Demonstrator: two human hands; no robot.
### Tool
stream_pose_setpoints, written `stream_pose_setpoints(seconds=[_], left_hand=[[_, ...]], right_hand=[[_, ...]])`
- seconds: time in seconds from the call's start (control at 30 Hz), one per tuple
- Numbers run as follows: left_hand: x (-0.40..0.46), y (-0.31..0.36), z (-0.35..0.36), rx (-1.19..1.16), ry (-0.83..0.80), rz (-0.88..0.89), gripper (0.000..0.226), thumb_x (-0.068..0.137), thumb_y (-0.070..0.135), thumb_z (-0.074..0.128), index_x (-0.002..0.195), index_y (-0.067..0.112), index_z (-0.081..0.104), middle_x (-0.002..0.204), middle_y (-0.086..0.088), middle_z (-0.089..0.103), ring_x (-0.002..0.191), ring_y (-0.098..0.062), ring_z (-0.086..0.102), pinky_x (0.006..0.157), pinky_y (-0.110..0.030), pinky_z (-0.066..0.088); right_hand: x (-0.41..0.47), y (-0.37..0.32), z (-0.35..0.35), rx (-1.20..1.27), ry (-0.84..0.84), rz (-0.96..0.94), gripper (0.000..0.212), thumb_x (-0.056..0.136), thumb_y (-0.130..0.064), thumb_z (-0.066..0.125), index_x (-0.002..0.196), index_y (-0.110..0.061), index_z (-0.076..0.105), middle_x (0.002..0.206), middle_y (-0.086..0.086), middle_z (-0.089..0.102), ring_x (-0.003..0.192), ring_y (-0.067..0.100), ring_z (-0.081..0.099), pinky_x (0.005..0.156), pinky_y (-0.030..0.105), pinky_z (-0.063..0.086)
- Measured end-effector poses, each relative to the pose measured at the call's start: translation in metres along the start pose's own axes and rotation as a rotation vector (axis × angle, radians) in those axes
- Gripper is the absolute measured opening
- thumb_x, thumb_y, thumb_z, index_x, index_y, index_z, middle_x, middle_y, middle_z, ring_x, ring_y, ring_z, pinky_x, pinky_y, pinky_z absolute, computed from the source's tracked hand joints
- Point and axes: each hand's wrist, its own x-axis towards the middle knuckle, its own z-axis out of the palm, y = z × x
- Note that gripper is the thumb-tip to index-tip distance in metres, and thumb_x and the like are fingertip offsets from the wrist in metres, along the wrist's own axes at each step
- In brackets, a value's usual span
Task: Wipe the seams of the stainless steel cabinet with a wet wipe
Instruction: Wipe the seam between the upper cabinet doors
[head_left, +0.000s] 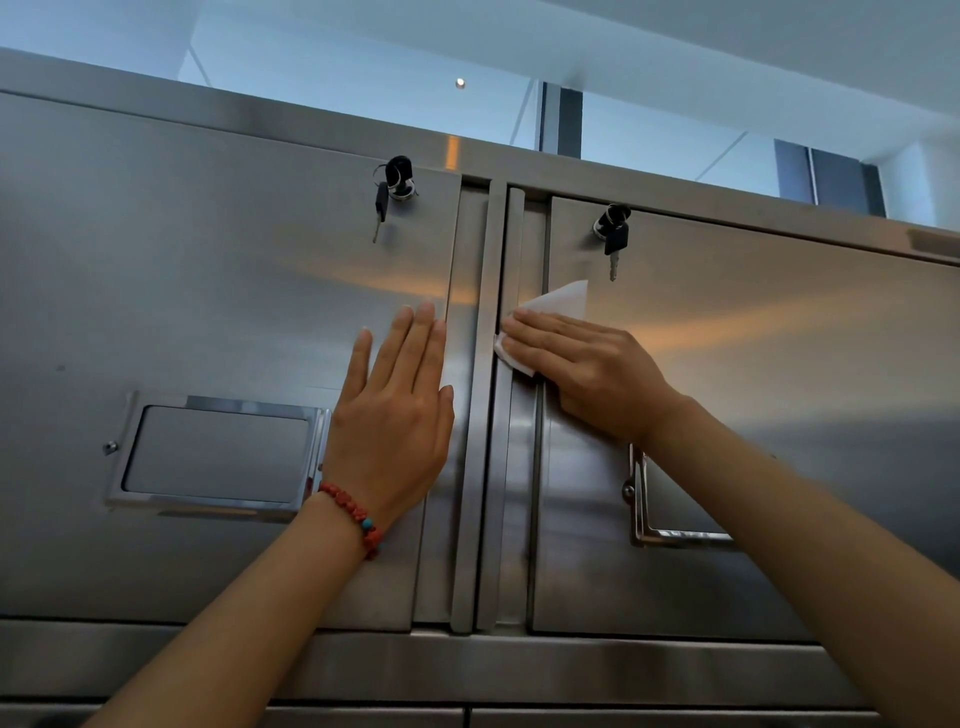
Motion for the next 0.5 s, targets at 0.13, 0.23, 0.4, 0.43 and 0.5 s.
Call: stream_pose_setpoints(seconds=[0.13, 0.23, 0.4, 0.43, 0.5], left_hand=[[0.000, 0.001, 0.000, 0.001, -0.001, -0.001, 0.056, 0.093, 0.027, 0.024, 0.139, -0.002, 0.037, 0.146, -0.019, 0.033, 0.136, -0.032, 0.031, 0.109, -0.054, 0.028], [0.000, 0.001, 0.000, 0.001, 0.002, 0.001, 0.056, 0.093, 0.027, 0.024, 0.139, -0.002, 0.037, 0.146, -0.019, 0.033, 0.136, -0.032, 0.031, 0.109, -0.054, 0.028], [0.000, 0.000, 0.001, 0.006, -0.002, 0.001, 0.056, 0.094, 0.028, 0.024, 0.140, -0.002, 0.036, 0.147, -0.019, 0.032, 0.137, -0.032, 0.029, 0.110, -0.053, 0.027], [0.000, 0.000, 0.001, 0.005, 0.001, 0.001, 0.056, 0.094, 0.027, 0.024, 0.139, -0.002, 0.036, 0.147, -0.019, 0.032, 0.137, -0.032, 0.030, 0.110, -0.054, 0.027], [0.000, 0.000, 0.001, 0.001, 0.007, -0.001, 0.055, 0.094, 0.027, 0.025, 0.139, -0.002, 0.037, 0.146, -0.020, 0.033, 0.136, -0.033, 0.031, 0.109, -0.054, 0.028]], right_hand=[[-0.004, -0.002, 0.000, 0.005, -0.012, -0.028, 0.030, 0.080, 0.005, 0.069, 0.110, 0.003, 0.068, 0.116, 0.019, 0.064, 0.110, 0.032, 0.061, 0.085, 0.045, 0.055], [0.004, 0.004, -0.001, -0.013, 0.019, 0.002, 0.029, 0.080, 0.010, 0.064, 0.108, 0.003, 0.068, 0.114, 0.019, 0.065, 0.108, 0.033, 0.062, 0.083, 0.046, 0.055], [0.005, 0.001, -0.001, -0.014, 0.008, 0.026, 0.027, 0.083, 0.006, 0.060, 0.109, 0.004, 0.067, 0.115, 0.020, 0.065, 0.108, 0.034, 0.062, 0.085, 0.047, 0.055], [0.003, -0.001, 0.000, -0.007, 0.000, 0.023, 0.028, 0.083, 0.005, 0.063, 0.110, 0.004, 0.067, 0.115, 0.020, 0.064, 0.109, 0.034, 0.061, 0.085, 0.047, 0.054], [0.001, 0.000, 0.000, 0.002, -0.015, 0.007, 0.028, 0.083, 0.004, 0.065, 0.110, 0.003, 0.067, 0.115, 0.020, 0.064, 0.109, 0.034, 0.061, 0.085, 0.047, 0.054]])
